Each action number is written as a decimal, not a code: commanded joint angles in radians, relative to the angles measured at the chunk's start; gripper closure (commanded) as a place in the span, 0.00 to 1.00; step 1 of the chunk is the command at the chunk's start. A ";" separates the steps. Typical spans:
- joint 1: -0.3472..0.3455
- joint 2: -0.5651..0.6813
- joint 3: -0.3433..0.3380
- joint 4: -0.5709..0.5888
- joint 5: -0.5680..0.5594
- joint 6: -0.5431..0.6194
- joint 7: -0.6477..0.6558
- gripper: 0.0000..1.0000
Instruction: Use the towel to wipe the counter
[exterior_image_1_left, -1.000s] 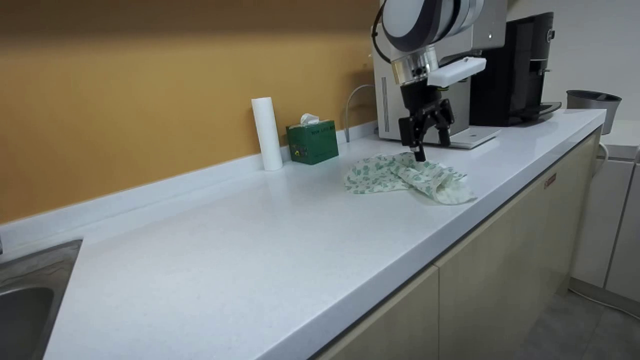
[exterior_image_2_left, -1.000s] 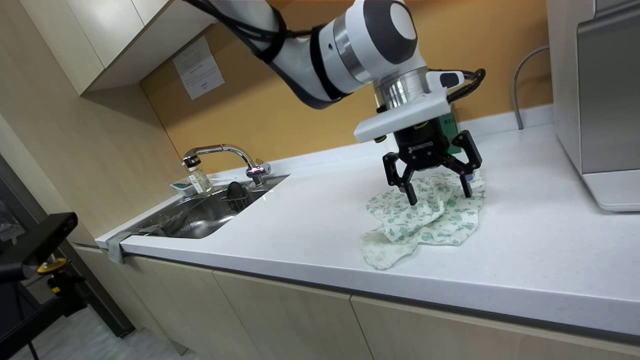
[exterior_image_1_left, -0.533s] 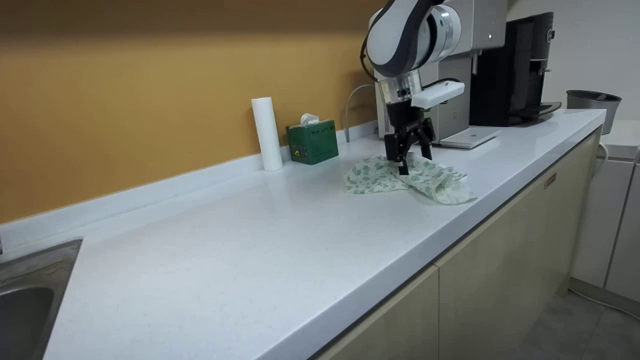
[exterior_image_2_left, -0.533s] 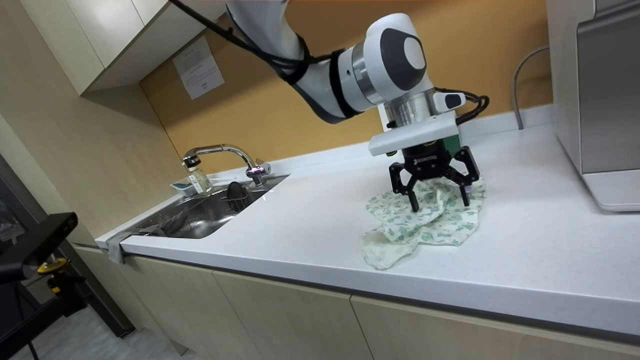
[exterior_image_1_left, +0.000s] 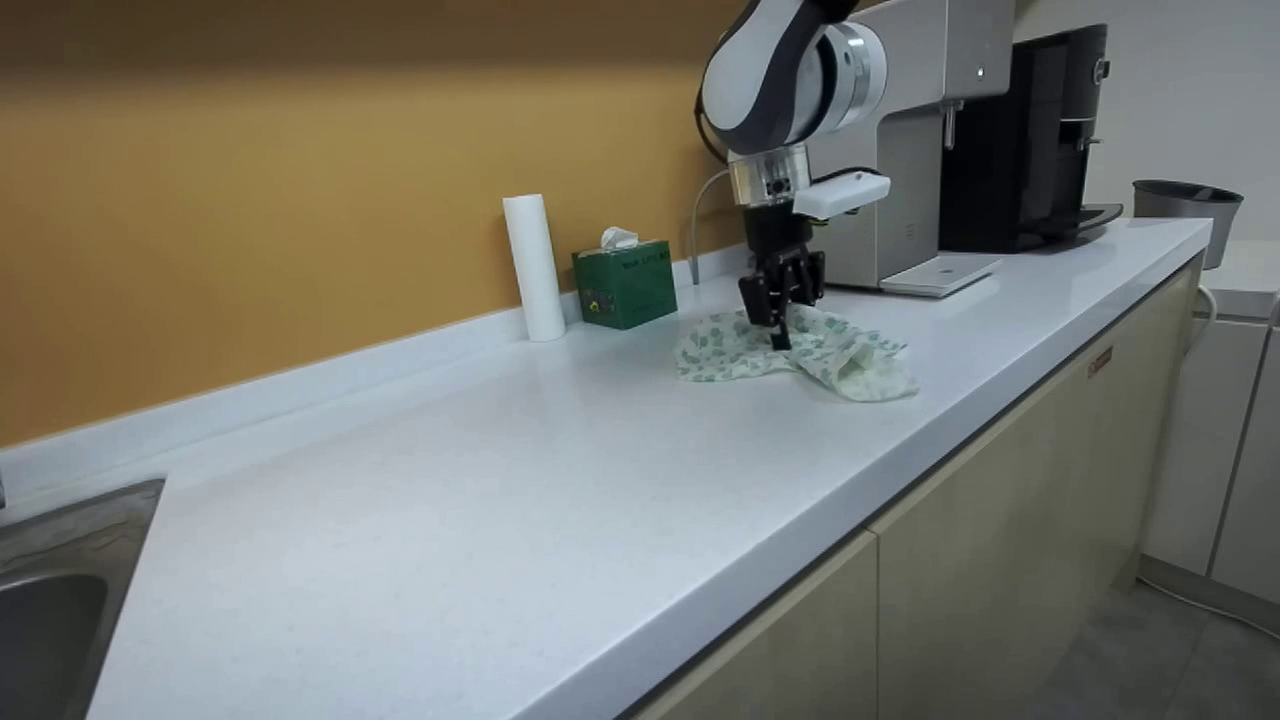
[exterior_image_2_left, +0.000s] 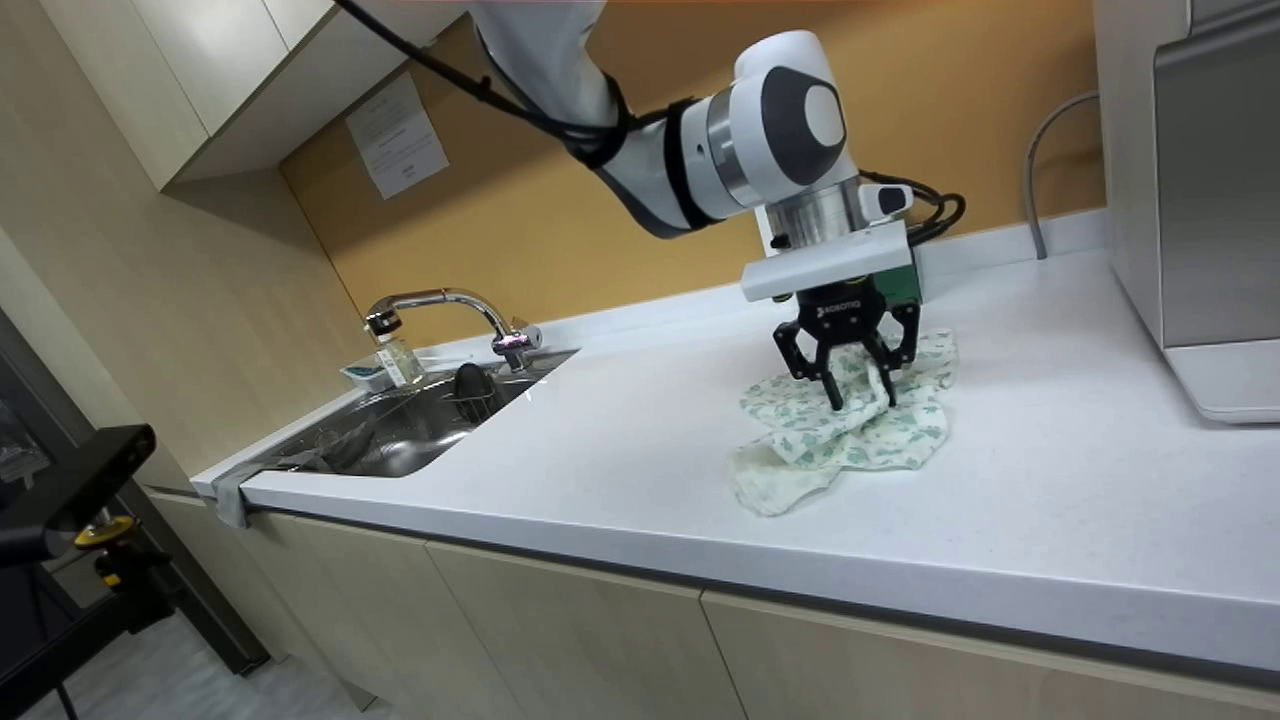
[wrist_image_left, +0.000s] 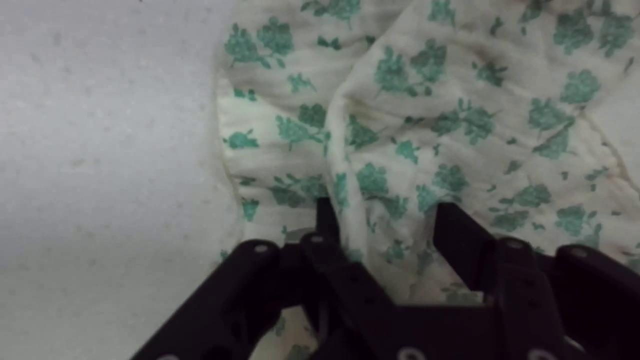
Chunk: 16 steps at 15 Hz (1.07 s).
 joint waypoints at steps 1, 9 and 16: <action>-0.009 0.015 0.012 0.036 0.004 -0.013 -0.015 0.76; -0.016 -0.020 -0.013 -0.016 0.001 -0.003 0.021 0.99; -0.062 -0.112 -0.117 -0.177 -0.004 0.045 0.157 0.99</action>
